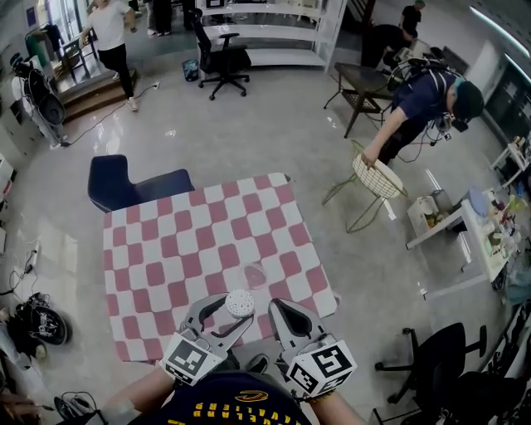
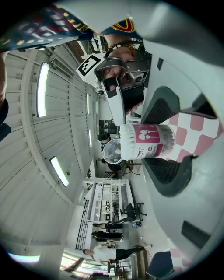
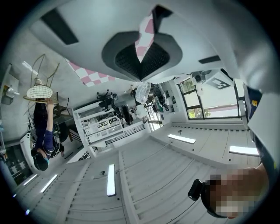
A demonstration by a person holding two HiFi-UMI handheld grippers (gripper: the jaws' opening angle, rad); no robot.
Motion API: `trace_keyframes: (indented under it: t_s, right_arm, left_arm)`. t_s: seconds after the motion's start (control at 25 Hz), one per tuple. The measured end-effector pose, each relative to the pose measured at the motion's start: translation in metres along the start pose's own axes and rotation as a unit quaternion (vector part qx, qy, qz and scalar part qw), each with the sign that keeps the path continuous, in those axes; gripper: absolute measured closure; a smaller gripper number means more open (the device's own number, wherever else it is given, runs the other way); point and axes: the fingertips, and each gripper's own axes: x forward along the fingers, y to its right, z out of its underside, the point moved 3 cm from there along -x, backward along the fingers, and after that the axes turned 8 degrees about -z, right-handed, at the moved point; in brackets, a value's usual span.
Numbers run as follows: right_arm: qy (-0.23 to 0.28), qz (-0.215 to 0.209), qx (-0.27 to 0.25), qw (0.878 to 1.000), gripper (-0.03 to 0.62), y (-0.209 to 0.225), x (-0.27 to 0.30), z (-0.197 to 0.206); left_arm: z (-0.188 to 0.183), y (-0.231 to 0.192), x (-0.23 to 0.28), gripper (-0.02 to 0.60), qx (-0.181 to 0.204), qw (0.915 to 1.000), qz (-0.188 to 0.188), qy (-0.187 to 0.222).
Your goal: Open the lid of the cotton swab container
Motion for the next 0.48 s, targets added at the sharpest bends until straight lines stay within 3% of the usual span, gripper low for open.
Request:
trace_keyframes:
  t_s: [0.2,0.36,0.48]
  right_arm:
    - [0.008,0.014,-0.009,1.0,0.583,0.0044,-0.0049,-0.0051]
    - [0.012,0.019,-0.01,1.0,0.583,0.0082,-0.0044,-0.0056]
    - [0.014,0.024,-0.009,1.0,0.583,0.0094,-0.0078,-0.0079]
  left_arm:
    - [-0.004,0.0054,-0.0005,0.336,-0.022,0.9997,0.002,-0.006]
    - [0.0035,0.0024,0.0015,0.336,-0.005,1.0,0.002,-0.001]
    - [-0.0007,0.006,0.0017,0.336,-0.014,0.9999,0.005,-0.004]
